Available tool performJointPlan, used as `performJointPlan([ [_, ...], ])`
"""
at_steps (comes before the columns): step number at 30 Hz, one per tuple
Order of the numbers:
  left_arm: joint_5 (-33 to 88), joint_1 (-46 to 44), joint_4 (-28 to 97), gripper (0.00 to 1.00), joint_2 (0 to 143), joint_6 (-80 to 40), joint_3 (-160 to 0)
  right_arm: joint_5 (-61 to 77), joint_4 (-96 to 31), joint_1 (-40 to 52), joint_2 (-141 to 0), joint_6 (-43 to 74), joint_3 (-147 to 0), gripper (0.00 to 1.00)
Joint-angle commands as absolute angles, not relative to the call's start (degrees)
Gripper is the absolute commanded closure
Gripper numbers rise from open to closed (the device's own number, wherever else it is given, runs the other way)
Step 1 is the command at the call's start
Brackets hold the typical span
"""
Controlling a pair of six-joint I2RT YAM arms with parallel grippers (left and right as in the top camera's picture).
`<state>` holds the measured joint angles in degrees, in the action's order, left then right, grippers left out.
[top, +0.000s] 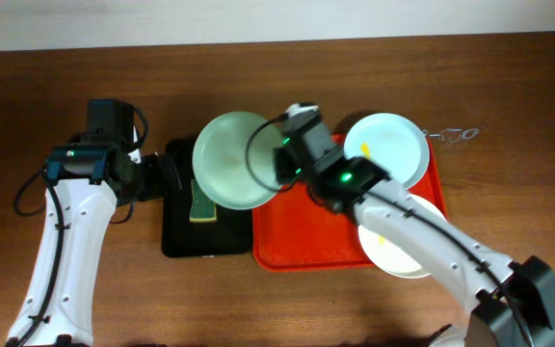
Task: Clean dirty plates on tray and stack at the side
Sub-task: 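Carry the pale green plate right and set it beside the red tray, then open the right gripper and move it back over the red tray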
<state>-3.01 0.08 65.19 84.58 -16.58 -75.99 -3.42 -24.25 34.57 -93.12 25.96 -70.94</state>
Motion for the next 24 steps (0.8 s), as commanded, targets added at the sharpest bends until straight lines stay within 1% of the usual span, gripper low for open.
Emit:
performJointPlan([
  [1,-2.6,0.3,65.3,0.01,83.8,-17.3,-77.0,13.1,-26.2,24.5,-88.2,27.7,-71.6,0.96],
  [5,-2.6,0.3,65.2,0.01,83.8,-17.3,-77.0,16.3,-32.9,8.4,-84.6,27.7,-71.6,0.96],
  [10,-2.6,0.3,65.3,0.01,83.8,-17.3,-77.0,15.9,-43.1,-15.7,-84.3,27.0,-71.6,0.96],
  [15,-2.6,0.3,65.3,0.01,83.8,-17.3,-77.0,15.9,-46.3,-32.1,-84.7,27.0,-71.6,0.96],
  [18,-2.6,0.3,65.3,0.01,83.8,-17.3,-77.0,15.2,-46.6,-38.1,-84.8,27.1,-71.6,0.96],
  [19,-2.6,0.3,65.3,0.01,83.8,-17.3,-77.0,12.3,-46.9,-39.6,-84.8,27.1,-71.6,0.96],
  [24,-2.6,0.3,65.3,0.01,83.8,-17.3,-77.0,-0.9,-46.7,-40.6,-86.0,28.2,-69.3,0.96],
])
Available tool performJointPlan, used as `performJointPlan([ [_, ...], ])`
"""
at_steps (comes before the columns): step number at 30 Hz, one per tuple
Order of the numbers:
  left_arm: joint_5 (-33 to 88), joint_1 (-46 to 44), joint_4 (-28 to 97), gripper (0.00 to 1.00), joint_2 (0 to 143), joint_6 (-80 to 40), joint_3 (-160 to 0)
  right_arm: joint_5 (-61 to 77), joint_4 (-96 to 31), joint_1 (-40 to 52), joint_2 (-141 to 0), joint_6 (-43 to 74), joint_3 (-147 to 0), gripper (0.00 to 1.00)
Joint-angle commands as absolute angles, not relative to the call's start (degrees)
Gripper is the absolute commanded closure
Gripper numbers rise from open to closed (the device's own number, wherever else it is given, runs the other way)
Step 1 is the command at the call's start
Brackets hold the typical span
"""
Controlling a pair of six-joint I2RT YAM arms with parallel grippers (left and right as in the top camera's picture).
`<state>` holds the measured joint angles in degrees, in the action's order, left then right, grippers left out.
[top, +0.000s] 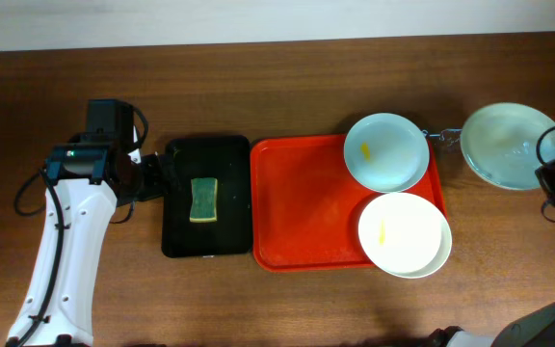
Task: Clean dirty plates on tray and stack at the side
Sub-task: 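Open the right gripper and move it back over the red tray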
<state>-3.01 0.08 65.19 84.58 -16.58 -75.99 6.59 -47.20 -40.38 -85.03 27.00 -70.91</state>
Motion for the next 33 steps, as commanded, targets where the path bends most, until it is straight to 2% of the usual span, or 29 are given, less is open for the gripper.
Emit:
performJointPlan([
  [1,-2.6,0.3,65.3,0.01,83.8,-17.3,-77.0,-1.0,-46.0,-40.6,-86.8,28.2,-68.5,0.96],
  [11,-2.6,0.3,65.3,0.01,83.8,-17.3,-77.0,-0.7,-44.3,-40.5,-96.3,28.1,-67.5,0.96],
  [15,-2.6,0.3,65.3,0.01,83.8,-17.3,-77.0,2.2,-44.3,-40.5,-96.5,24.8,-67.5,0.7],
  [20,-2.6,0.3,65.3,0.01,83.8,-17.3,-77.0,14.4,-48.9,-38.7,-95.8,14.8,-72.7,0.59],
  [23,-2.6,0.3,65.3,0.01,83.8,-17.3,-77.0,14.8,-54.1,-31.6,-94.2,9.4,-78.5,0.57],
  [27,-2.6,0.3,65.3,0.01,83.8,-17.3,-77.0,15.9,-62.8,-14.1,-93.9,5.7,-85.5,0.55],
  [30,-2.6,0.3,65.3,0.01,83.8,-17.3,-77.0,19.2,-62.3,-1.7,-94.3,6.1,-85.4,0.53],
  [33,-2.6,0.3,65.3,0.01,83.8,-17.3,-77.0,20.4,-58.9,11.6,-96.4,11.6,-85.4,0.5],
])
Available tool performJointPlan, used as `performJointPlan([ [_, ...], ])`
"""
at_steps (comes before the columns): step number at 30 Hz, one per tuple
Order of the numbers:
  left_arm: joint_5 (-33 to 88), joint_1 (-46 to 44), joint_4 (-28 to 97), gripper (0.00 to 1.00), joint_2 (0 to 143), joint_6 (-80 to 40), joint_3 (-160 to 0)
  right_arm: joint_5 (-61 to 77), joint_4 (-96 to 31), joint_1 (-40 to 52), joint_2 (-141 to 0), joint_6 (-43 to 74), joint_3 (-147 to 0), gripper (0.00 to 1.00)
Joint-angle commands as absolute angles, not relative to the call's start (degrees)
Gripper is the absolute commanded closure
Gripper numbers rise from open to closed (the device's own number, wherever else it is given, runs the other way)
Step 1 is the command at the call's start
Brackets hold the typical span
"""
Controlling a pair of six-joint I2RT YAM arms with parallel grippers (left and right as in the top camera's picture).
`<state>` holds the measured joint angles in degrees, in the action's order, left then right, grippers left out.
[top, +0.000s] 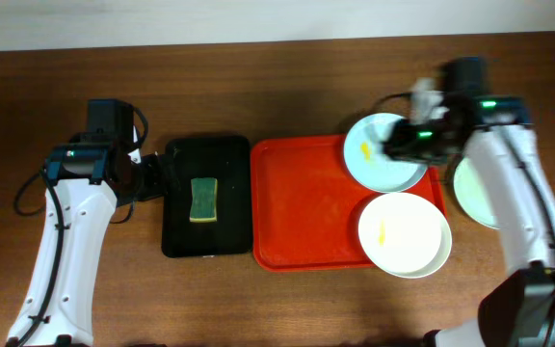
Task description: Clean dirty plates on tray and stack at the side
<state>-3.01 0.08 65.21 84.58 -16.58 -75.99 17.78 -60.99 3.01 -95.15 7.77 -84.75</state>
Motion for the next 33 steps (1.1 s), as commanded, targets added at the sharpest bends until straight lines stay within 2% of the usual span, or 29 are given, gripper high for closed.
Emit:
performJointPlan([
  [1,-2.6,0.3,65.3,0.01,83.8,-17.3,-77.0,20.3,-57.6,14.2,-97.2,12.7,-85.4,0.5],
  [4,-2.6,0.3,65.3,0.01,83.8,-17.3,-77.0,20.4,-51.7,22.6,-101.6,16.5,-85.4,0.51],
  [11,-2.6,0.3,65.3,0.01,83.8,-17.3,-77.0,20.3,-40.4,32.0,-110.8,19.0,-85.4,0.6],
  [14,-2.6,0.3,65.3,0.01,83.8,-17.3,-77.0,18.5,-37.8,33.7,-112.8,19.4,-85.4,0.67],
  [21,-2.6,0.3,65.3,0.01,83.8,-17.3,-77.0,16.7,-32.3,36.1,-115.7,20.5,-84.8,0.68],
  [23,-2.6,0.3,65.3,0.01,83.8,-17.3,-77.0,15.3,-31.9,36.7,-115.9,21.5,-84.8,0.76],
  [31,-2.6,0.3,65.3,0.01,83.8,-17.3,-77.0,12.8,-30.5,37.5,-118.8,26.0,-84.8,0.76],
  [33,-2.6,0.3,65.3,0.01,83.8,-17.3,-77.0,12.8,-30.3,37.6,-119.0,26.5,-84.8,0.8],
])
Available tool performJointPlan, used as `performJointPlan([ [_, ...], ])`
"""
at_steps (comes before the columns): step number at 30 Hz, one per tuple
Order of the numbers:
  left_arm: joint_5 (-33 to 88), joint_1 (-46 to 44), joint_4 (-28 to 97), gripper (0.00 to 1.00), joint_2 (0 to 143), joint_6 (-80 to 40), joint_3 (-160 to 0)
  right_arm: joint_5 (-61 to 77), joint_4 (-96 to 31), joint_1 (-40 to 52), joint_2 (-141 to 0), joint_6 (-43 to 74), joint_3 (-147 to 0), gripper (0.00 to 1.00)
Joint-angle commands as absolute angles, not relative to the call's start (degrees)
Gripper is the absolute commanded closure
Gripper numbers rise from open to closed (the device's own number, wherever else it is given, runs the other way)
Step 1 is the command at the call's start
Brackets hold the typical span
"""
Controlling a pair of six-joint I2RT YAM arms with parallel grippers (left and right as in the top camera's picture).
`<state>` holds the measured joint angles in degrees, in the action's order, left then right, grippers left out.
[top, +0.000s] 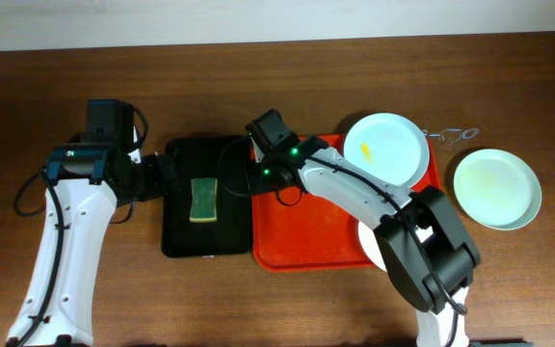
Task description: Clean dirty plates on tray and stack at the side
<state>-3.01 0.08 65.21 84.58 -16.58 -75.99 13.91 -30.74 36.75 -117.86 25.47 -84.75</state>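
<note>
A pale green plate (496,188) lies on the table to the right of the red tray (306,222). On the tray, a light blue plate (385,149) with a yellow smear sits at the back right. In front of it is a white plate (408,241), partly hidden by my right arm. A green sponge (203,200) lies in the black tray (181,236). My right gripper (239,178) reaches over the black tray's right side, close to the sponge; its jaws are too dark to read. My left gripper (162,175) rests at the black tray's left edge.
A small wire-like object (451,133) lies on the table behind the red tray's right corner. The wooden table (306,308) runs to a pale wall at the back. My right arm spans the red tray's back left part.
My right gripper was at the light blue plate on the red tray; now it is across the tray, over the black tray beside the sponge. The pale green plate is uncovered. My left arm is unmoved.
At first my right gripper held the pale green plate over the black tray. Then it held that plate far right, beyond the red tray. Then the plate lay on the table there and the gripper was by the blue plate. Now it is by the sponge.
</note>
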Motion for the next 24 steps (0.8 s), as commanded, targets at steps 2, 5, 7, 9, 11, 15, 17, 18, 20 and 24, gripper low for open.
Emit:
performJointPlan([
  [2,-2.6,0.3,65.3,0.01,83.8,-17.3,-77.0,12.9,-30.3,37.6,-119.0,27.7,-84.8,0.82],
  [5,-2.6,0.3,65.3,0.01,83.8,-17.3,-77.0,12.8,-30.6,37.7,-119.1,29.1,-84.8,0.82],
  [7,-2.6,0.3,65.2,0.01,83.8,-17.3,-77.0,12.8,-30.6,37.9,-119.4,29.3,-84.8,0.82],
  [9,-2.6,0.3,65.3,0.01,83.8,-17.3,-77.0,12.8,-30.3,38.4,-119.5,29.3,-84.8,0.82],
  [11,-2.6,0.3,65.3,0.01,83.8,-17.3,-77.0,12.8,-29.7,39.0,-119.5,29.3,-84.8,0.82],
  [15,-2.6,0.3,65.3,0.01,83.8,-17.3,-77.0,12.8,-29.7,39.2,-119.6,29.3,-84.8,0.82],
  [17,-2.6,0.3,65.3,0.01,83.8,-17.3,-77.0,12.8,-29.8,39.2,-119.7,29.3,-84.8,0.82],
  [18,-2.6,0.3,65.3,0.01,83.8,-17.3,-77.0,12.8,-29.8,39.2,-119.7,29.3,-84.8,0.82],
  [20,-2.6,0.3,65.3,0.01,83.8,-17.3,-77.0,12.8,-30.0,39.2,-119.7,29.3,-84.8,0.78],
  [24,-2.6,0.3,65.3,0.01,83.8,-17.3,-77.0,11.7,-30.0,39.2,-119.7,29.3,-84.8,0.78],
])
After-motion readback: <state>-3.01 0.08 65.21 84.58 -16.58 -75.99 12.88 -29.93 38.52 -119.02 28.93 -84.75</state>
